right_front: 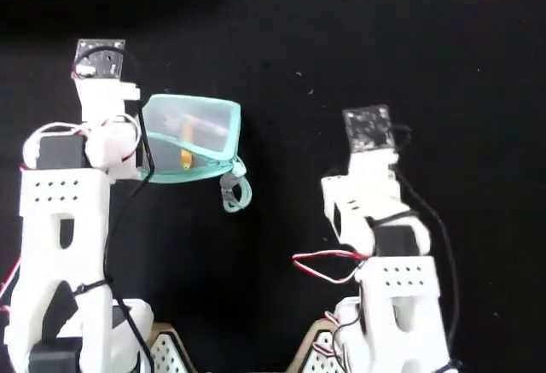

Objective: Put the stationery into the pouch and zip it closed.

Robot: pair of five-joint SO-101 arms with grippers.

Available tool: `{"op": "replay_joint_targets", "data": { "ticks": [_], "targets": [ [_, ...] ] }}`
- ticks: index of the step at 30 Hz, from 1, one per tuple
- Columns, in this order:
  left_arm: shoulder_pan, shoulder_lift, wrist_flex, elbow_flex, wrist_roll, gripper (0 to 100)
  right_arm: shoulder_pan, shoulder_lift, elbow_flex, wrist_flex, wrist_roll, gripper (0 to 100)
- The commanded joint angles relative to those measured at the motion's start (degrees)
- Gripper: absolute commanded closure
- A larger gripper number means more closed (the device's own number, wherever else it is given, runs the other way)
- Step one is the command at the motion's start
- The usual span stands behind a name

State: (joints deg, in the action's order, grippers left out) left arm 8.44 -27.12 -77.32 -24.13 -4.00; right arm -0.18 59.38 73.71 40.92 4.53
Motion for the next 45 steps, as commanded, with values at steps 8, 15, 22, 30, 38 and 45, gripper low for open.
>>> {"op": "replay_joint_targets", "data": {
  "ticks": [8, 15, 22, 30, 38, 45],
  "targets": [
    [0.31, 10.11, -23.82, 34.95, 0.09, 97, 3.08, 7.08, 16.22, -20.75, -1.14, 92.0],
    [0.04, 22.24, -23.74, 44.44, 0.35, 97, 3.08, 14.90, 20.62, -21.80, -1.05, 92.0],
    [0.75, 43.78, -23.47, 52.35, 0.00, 97, 3.08, 21.85, 23.43, -20.66, -1.05, 92.0],
    [1.10, 57.85, -23.47, 62.90, 0.18, 97, 1.58, 24.13, 23.43, -17.67, -1.05, 92.0],
    [0.92, 51.52, -23.47, 63.87, 0.35, 97, 1.58, 24.22, 23.43, -17.67, -1.05, 92.0],
    [1.10, 39.91, -23.56, 63.16, 3.08, 97, 1.67, 24.40, 23.43, -17.67, -1.05, 91.7]
  ]
}}
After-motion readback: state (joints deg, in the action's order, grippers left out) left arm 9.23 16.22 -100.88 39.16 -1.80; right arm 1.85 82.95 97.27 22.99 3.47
